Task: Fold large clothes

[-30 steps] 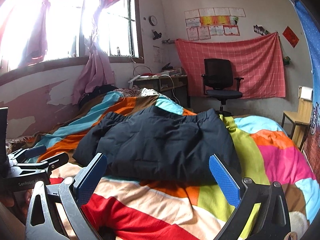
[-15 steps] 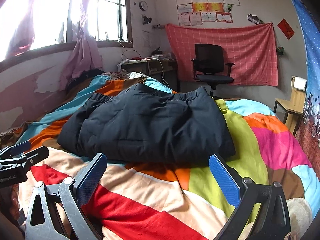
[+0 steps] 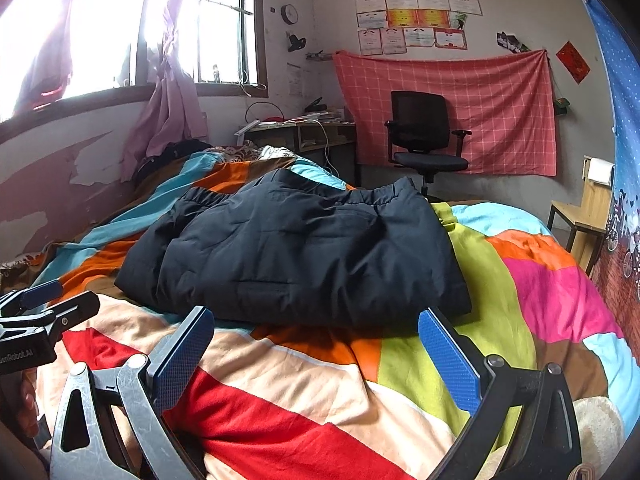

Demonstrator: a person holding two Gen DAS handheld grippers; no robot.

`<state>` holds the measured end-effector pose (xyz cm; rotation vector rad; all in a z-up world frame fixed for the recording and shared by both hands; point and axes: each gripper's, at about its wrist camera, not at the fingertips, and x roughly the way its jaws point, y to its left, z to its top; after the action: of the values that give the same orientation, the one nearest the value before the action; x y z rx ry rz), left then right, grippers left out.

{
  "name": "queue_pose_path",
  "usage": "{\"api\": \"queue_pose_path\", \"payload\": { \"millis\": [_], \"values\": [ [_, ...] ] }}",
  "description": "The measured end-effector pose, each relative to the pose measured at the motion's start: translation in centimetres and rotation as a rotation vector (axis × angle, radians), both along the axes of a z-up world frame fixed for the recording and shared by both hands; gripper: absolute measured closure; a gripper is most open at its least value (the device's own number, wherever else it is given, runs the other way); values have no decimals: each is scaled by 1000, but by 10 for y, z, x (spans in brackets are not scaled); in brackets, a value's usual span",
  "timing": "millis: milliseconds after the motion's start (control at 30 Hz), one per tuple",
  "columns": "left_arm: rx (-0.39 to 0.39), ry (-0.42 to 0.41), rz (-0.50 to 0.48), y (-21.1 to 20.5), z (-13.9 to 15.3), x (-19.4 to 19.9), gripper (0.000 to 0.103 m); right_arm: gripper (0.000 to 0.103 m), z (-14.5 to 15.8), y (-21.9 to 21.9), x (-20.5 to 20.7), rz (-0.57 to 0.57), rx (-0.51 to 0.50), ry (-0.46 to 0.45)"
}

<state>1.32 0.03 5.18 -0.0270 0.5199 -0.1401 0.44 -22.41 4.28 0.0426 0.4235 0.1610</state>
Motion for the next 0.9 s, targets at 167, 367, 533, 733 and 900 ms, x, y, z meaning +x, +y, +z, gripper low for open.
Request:
{"api": "queue_pose_path", "payload": {
  "millis": [167, 367, 533, 733, 900],
  "values": [
    [0, 1, -3, 0, 1, -1, 7, 0, 0, -1, 0, 2, -1, 0],
    [0, 1, -3, 0, 1, -1, 7, 0, 0, -2, 0, 2, -1, 0],
    [-1, 1, -4, 0, 1, -1, 7, 0, 0, -2, -1, 2, -1, 0],
    [0, 0, -1, -1, 1, -1, 7, 0, 0, -2, -1, 2, 0, -1],
    [0, 0, -2, -1, 1, -1, 7, 0, -1, -2, -1, 3, 0, 0]
  ]
}}
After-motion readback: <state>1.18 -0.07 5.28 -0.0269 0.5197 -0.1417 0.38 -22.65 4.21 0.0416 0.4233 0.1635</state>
